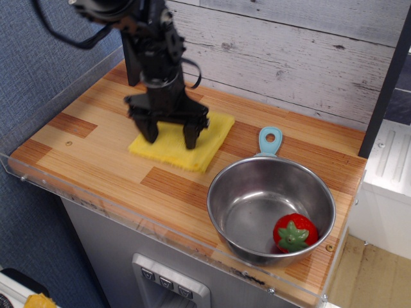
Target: Move yellow cloth to left of pot.
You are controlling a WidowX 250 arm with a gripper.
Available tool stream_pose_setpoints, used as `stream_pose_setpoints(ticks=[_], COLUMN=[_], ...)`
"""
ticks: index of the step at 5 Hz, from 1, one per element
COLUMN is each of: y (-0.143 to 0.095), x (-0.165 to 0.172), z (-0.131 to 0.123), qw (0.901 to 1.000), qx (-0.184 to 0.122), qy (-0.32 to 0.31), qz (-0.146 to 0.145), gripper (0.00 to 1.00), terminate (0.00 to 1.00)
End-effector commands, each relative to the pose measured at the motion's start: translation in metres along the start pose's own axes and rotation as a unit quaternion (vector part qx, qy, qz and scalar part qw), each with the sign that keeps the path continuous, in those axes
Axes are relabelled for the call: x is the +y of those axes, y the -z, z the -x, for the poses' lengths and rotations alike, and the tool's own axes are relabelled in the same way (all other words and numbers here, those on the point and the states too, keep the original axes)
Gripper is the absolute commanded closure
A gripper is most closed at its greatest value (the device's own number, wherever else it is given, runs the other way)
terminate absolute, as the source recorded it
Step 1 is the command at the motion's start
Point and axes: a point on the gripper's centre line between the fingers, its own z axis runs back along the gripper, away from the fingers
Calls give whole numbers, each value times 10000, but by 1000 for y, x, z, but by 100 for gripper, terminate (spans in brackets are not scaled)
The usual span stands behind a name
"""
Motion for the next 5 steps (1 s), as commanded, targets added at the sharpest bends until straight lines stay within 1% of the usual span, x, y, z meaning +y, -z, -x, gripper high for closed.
stream_pose_setpoints(ticks=[1, 2, 3, 4, 5], y=[-27, -36, -41, -66, -99], x=[4, 1, -1, -10, -17], z=[40, 44, 43, 34, 25], qw=[9990, 9983, 9980, 9981, 9982], qx=[219, 250, 211, 36, -211], qy=[223, 412, 471, 561, 532], qz=[329, 330, 360, 261, 195], gripper=[0, 0, 0, 0, 0], terminate=[0, 0, 0, 0, 0])
